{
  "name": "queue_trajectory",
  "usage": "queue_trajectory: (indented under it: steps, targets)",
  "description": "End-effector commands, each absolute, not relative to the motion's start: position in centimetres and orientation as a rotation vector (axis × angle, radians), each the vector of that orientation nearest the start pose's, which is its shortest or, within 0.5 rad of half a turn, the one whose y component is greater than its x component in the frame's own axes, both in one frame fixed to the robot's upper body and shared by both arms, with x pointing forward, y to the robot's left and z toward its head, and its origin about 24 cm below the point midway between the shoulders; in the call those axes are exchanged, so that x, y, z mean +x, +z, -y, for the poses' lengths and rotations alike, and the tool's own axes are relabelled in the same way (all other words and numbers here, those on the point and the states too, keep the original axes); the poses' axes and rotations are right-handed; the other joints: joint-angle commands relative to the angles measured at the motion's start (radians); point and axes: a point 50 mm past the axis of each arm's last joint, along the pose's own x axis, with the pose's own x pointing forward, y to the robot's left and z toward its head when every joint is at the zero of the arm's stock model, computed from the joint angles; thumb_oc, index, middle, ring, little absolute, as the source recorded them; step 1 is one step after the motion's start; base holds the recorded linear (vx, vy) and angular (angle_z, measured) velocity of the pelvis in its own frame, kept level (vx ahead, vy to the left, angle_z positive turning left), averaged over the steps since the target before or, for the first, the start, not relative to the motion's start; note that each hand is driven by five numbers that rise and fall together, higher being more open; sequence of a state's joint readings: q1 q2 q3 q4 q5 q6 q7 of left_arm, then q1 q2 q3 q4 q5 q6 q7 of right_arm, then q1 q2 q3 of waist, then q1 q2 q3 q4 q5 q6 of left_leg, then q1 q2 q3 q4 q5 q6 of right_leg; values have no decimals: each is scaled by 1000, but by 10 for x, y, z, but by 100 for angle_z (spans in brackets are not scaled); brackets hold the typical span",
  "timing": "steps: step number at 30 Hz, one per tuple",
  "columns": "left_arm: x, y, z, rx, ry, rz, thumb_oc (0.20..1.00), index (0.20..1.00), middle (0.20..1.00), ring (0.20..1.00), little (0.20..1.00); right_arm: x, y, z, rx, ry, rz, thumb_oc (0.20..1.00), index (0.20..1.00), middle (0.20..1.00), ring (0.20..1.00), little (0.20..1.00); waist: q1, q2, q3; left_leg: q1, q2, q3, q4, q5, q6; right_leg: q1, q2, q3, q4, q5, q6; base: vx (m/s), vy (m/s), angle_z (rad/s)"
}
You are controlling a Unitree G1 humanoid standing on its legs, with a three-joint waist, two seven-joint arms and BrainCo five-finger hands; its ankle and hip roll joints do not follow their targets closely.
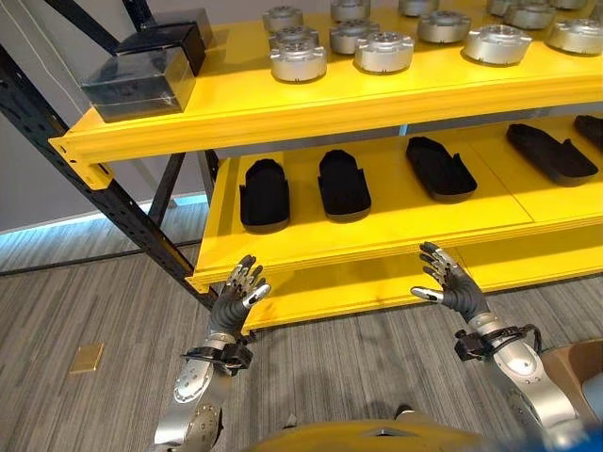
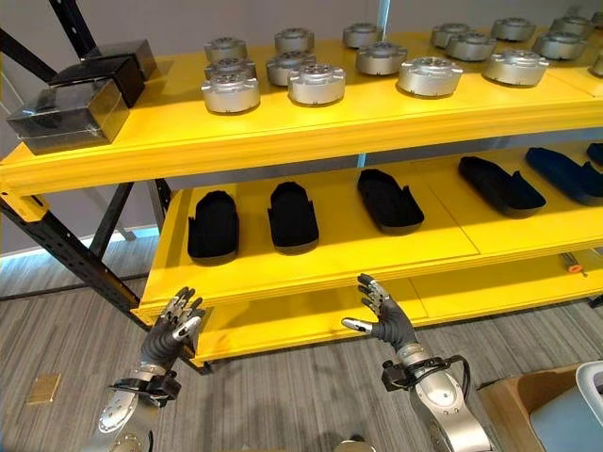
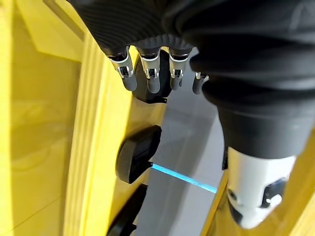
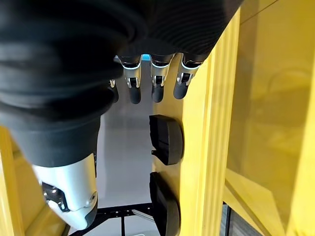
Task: Move parts from the plastic box to the shelf.
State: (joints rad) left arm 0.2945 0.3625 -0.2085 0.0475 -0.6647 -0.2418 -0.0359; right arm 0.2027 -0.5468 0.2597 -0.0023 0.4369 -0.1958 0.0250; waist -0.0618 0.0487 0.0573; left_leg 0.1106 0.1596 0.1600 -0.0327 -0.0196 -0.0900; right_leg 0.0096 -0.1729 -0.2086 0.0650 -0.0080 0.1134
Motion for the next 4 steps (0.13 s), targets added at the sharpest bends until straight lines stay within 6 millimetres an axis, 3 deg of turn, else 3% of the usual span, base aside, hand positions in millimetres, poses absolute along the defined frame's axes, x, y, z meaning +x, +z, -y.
queue_trajectory:
  steps: [1, 4]
  targets:
    - [189, 10, -206, -190, -73, -75, 1000, 1000, 1000, 1000, 1000, 210, 30, 189, -10, 230, -16, 1000, 1000, 1000, 1000, 1000, 8, -59, 0, -83, 55, -4, -25, 133, -10, 38, -75, 29, -16, 38, 73, 0, 0, 0]
    - [188, 9, -205, -183, -76, -79, 1000, 1000, 1000, 1000, 1000, 209, 27, 190, -11, 227, -27, 1000, 1000, 1000, 1000, 1000, 9, -59, -7, -76, 56, -1, -28, 133, -11, 45, -76, 30, -22, 41, 76, 0, 0, 0]
